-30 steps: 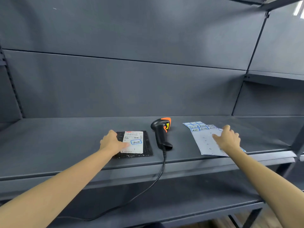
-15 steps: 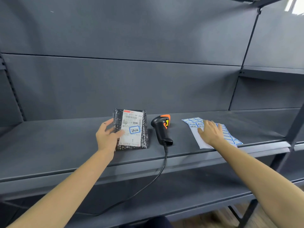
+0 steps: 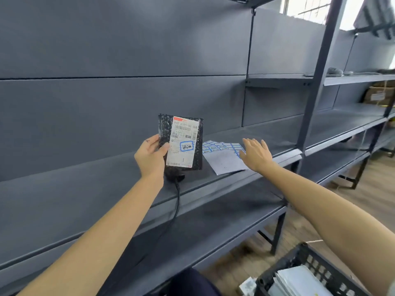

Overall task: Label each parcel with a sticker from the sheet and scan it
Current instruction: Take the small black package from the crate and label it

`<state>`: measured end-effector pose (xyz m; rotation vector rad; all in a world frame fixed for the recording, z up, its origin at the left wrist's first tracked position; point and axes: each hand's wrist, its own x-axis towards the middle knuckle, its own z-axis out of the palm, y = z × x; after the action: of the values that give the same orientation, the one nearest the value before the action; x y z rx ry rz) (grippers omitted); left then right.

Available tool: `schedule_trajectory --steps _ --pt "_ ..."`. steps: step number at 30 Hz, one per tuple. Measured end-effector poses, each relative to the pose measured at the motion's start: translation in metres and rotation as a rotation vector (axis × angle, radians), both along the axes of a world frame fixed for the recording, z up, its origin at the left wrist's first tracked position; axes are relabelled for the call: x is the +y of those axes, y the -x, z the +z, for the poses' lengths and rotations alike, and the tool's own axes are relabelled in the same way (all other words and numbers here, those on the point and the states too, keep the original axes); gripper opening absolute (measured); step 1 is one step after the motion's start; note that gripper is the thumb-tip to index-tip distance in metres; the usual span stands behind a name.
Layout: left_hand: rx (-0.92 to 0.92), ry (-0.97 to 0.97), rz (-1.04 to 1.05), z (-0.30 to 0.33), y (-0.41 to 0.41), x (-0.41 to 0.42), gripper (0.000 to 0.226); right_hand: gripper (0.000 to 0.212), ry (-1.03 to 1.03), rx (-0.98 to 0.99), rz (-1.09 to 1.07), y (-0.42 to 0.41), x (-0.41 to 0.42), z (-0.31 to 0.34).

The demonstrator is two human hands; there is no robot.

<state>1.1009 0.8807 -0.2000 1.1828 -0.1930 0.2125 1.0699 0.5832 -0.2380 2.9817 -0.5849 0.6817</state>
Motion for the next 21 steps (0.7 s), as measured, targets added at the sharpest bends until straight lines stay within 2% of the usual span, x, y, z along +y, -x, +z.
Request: schedule_trajectory --steps 6,11,16,21 --pt "0.029 -0.055 -0.188 -0.022 0.029 -0.08 0.034 0.049 -0.048 0.002 -0.165 0.062 -0.066 -0.034" --pt "0.072 -0.147 -0.372 -0.058 0.058 -0.139 0.03 0.044 -0.218 -0.071 -0.287 0.11 -0.108 -0.082" --pt "0.14 -0.249 -0.5 -0.117 0.084 -0.187 0.031 0.048 -0.399 -0.006 -0.377 0.155 -0.133 -0.166" --pt "0.31 -0.363 -0.568 -0.196 0.11 -0.213 0.032 0.044 -0.62 0.101 -0.483 0.2 -0.137 -0.259"
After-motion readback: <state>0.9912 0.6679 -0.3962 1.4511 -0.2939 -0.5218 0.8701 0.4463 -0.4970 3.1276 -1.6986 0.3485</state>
